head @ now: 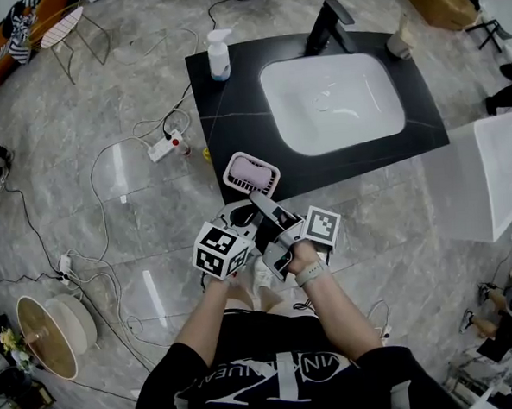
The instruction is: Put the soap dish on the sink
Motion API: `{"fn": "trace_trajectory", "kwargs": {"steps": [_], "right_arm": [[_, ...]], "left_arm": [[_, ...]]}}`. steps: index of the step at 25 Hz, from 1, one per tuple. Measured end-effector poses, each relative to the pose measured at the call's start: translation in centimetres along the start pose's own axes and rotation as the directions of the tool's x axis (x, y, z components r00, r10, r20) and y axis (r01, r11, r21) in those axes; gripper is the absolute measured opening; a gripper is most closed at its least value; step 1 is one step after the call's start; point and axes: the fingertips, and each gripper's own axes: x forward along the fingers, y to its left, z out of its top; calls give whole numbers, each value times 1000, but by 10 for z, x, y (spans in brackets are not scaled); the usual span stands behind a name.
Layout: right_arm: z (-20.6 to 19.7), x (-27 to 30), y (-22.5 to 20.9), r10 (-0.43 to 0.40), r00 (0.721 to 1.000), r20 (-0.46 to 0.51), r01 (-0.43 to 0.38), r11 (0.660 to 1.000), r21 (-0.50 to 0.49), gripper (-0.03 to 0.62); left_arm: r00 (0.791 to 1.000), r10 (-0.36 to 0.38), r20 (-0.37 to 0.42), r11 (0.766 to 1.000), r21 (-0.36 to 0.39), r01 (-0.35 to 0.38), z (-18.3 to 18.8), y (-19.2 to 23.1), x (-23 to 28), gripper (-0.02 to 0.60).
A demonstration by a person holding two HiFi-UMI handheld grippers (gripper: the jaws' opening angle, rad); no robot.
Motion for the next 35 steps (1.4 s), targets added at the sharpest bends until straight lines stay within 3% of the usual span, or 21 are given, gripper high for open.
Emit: {"fn": "trace_trajectory", "kwargs": {"steps": [8, 14, 18, 21, 26, 28, 30, 35], "right_arm": [[1, -13, -2, 7, 1000, -1, -7, 1000, -6, 316], [-1, -20, 0, 1, 998, -62, -8, 994, -105, 310], [-4, -23, 6, -20, 996, -89, 2, 980, -197, 159], [2, -24, 16, 24, 995, -96, -52, 954, -295, 78], [0, -15, 57, 138, 978, -158, -200, 840, -504, 51], [1, -17, 54, 84, 987, -137, -145, 832, -536, 48], [4, -20, 50, 22, 994, -112, -85, 793, -603, 45], [11, -21, 62, -61, 996, -64, -16, 584, -811, 41]], "left_arm": [[999, 6, 37, 999, -34, -5, 4, 0, -5, 14], [994, 67, 83, 997, -45, -63, 16, 13, -23, 14], [987, 121, 106, 992, -50, -116, 23, 26, -39, 14], [980, 154, 124, 987, -52, -149, 29, 36, -50, 14], [969, 190, 157, 982, -50, -184, 40, 47, -67, 14], [965, 200, 170, 980, -45, -195, 44, 49, -74, 14], [960, 211, 184, 977, -34, -208, 50, 51, -81, 14], [946, 239, 218, 970, -16, -241, 62, 57, -96, 14]]}}
